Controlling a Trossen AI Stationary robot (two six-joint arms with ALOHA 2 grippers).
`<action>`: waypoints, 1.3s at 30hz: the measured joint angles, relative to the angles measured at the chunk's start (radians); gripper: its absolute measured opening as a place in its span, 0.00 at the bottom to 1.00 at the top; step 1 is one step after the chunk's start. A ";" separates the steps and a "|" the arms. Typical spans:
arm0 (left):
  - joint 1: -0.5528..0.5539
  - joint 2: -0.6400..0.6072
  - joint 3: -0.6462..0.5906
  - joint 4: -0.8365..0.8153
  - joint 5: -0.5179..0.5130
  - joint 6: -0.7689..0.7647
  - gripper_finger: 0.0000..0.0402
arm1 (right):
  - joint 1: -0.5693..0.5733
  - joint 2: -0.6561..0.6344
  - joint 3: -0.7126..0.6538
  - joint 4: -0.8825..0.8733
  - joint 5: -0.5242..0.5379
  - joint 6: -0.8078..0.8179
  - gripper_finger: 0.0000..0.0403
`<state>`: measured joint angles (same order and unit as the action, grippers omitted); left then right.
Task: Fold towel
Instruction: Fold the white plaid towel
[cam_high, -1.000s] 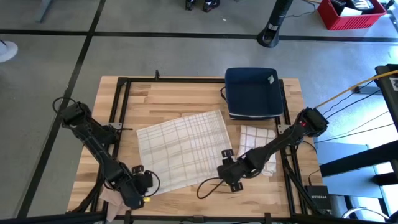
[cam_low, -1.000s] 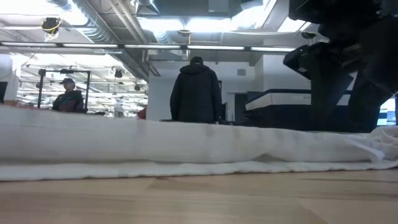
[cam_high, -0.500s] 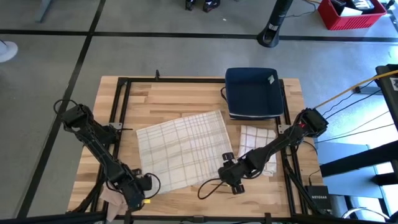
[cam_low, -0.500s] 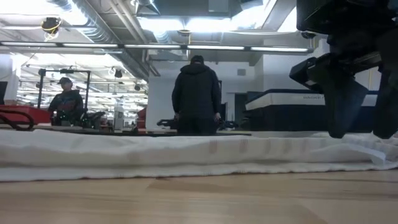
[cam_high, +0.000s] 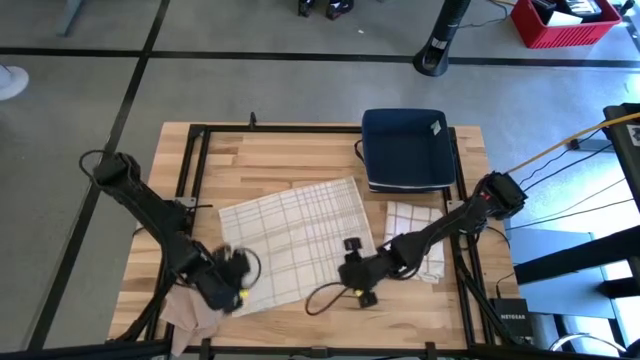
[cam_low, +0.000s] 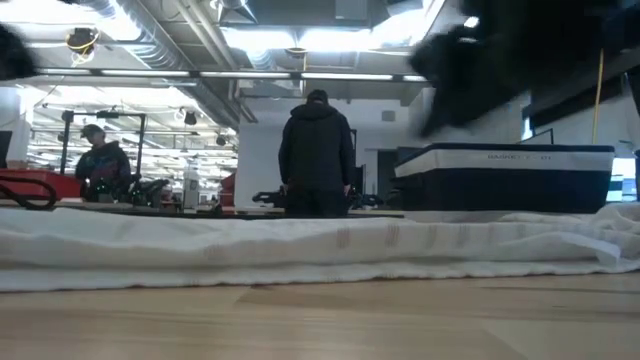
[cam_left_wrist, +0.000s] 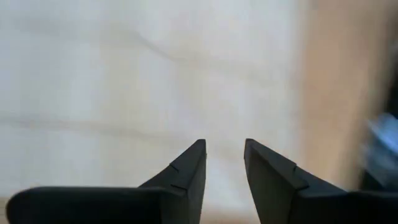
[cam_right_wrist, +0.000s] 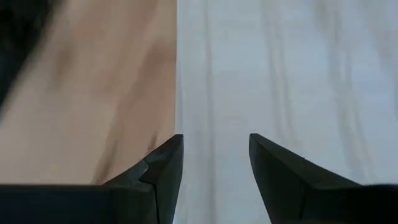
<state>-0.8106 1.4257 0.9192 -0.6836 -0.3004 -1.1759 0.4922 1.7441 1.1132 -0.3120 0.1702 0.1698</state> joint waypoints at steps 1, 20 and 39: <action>0.008 -0.005 -0.002 -0.046 -0.094 -0.016 0.24 | -0.012 0.007 -0.012 0.089 0.000 -0.015 0.46; 0.260 -0.006 -0.419 -0.060 -0.324 -0.199 0.21 | -0.163 0.525 0.282 0.688 -0.084 -0.151 0.46; 0.275 -0.003 -0.466 -0.064 -0.396 -0.277 0.21 | -0.185 0.611 0.374 0.585 -0.208 -0.117 0.46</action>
<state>-0.5358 1.4231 0.4536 -0.7477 -0.6966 -1.4527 0.3075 2.3548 1.4870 0.2729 -0.0379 0.0528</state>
